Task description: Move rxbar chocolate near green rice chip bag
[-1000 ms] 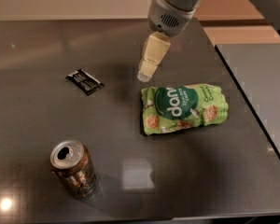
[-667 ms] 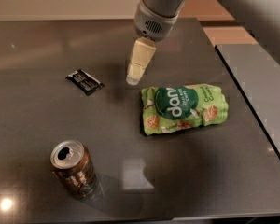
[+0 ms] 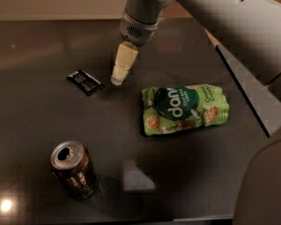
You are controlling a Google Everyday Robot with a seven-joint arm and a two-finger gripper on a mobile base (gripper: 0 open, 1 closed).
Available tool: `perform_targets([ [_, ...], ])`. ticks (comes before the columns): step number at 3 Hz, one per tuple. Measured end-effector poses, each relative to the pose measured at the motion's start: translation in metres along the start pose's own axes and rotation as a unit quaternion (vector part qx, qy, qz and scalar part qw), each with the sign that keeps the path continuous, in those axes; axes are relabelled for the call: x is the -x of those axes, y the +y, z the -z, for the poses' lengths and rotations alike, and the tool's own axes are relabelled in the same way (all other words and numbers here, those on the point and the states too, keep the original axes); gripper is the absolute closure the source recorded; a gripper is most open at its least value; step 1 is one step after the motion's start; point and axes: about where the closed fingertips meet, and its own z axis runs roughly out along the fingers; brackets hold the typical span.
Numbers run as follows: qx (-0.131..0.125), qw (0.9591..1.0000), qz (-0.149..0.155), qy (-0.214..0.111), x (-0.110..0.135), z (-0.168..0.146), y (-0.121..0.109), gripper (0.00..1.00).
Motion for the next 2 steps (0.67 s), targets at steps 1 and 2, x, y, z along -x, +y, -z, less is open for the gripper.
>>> perform_targets([
  [1,0.011,0.9993,-0.035,-0.005,0.0189,-0.0224,-0.0086,0.0],
  [2,0.011,0.9993,-0.035,-0.005,0.0189,-0.0225,-0.0086,0.0],
])
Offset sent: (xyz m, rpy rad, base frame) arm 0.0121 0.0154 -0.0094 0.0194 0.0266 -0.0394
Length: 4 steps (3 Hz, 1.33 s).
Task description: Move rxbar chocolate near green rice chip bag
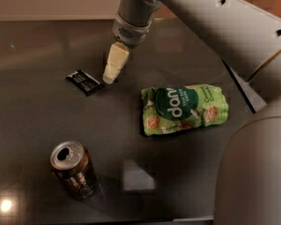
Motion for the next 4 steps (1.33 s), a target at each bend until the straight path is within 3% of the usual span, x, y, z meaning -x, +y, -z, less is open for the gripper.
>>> perform_targets([
  [2,0.009,0.9994,0.025,0.021,0.036,-0.019,0.011,0.0],
  [4,-0.016,0.9988,0.011,0.045,0.066,-0.056,0.019,0.0],
])
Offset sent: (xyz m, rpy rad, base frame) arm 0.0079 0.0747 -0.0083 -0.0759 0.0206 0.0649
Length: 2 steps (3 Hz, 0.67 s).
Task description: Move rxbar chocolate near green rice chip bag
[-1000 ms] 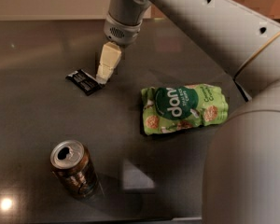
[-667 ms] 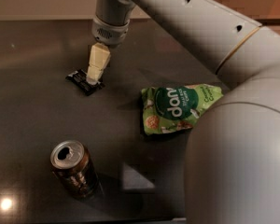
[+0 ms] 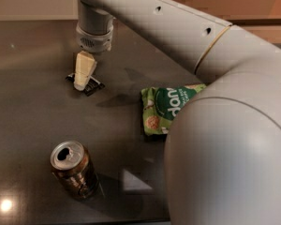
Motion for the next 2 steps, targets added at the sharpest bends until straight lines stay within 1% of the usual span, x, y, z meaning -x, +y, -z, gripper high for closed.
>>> perform_targets([
  [1,0.0,1.0,-0.003,0.009,0.01,-0.016,0.005,0.0],
  [2,0.001,0.9997,0.0,0.024,0.016,-0.031,0.012,0.0],
])
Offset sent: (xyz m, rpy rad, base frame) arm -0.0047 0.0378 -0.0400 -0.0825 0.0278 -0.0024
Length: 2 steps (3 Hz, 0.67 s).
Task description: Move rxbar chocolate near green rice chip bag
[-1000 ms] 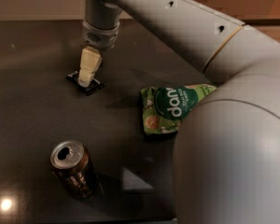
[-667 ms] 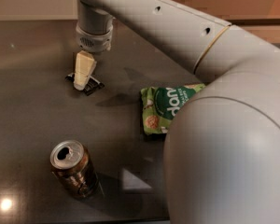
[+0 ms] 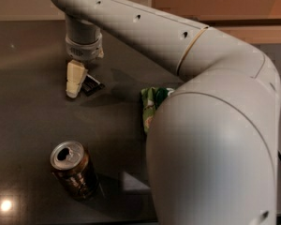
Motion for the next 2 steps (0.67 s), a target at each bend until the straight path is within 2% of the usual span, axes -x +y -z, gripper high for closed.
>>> perform_targets([
  [1,-0.002,0.9999,0.002,0.016,0.0038,-0.0092,0.0027,0.0],
  [2,-0.016,0.9992,0.002,0.037,0.0036,-0.0134,0.0031,0.18],
])
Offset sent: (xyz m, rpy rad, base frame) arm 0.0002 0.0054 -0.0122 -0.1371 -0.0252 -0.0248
